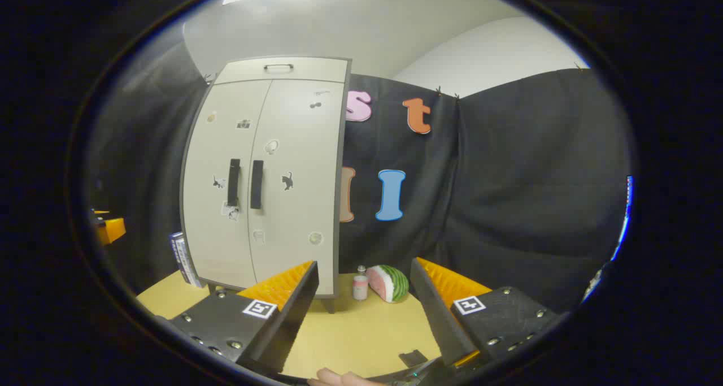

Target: Open the right door of the double-door shoe cabinet with the right hand, and open the left door with the left hand.

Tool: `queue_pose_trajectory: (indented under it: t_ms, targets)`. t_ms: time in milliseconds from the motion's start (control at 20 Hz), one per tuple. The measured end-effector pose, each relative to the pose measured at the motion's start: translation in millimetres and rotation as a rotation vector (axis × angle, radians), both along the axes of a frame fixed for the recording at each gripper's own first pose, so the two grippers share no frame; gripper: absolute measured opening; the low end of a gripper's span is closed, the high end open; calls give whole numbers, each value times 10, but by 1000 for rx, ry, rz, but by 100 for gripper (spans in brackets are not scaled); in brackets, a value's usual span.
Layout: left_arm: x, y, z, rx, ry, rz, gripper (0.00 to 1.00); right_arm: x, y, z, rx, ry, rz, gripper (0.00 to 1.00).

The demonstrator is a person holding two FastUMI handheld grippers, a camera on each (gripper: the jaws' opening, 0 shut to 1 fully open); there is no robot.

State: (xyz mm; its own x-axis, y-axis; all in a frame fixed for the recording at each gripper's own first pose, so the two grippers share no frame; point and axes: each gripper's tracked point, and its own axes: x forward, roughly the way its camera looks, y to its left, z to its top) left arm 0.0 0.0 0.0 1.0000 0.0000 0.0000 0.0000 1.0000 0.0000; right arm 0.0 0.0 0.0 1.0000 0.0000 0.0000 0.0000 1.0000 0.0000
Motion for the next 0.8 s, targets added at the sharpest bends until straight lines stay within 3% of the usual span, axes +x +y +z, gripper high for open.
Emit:
queue_pose_trajectory:
  t_ms: [350, 650, 700, 800]
  targets:
    - [-66, 75, 203, -7, -35, -4, 96, -91, 64, 192, -21, -41, 7, 98]
    - [-37, 31, 262, -45, -46, -44, 96, -59, 107, 242, -15, -49, 1, 98]
    - [-27, 2, 240, -43, -42, -59, 96, -39, 106, 237, -15, -48, -2, 94]
    - [-2, -67, 169, -46, -22, -91, 96, 17, 136, 214, -24, -43, -4, 98]
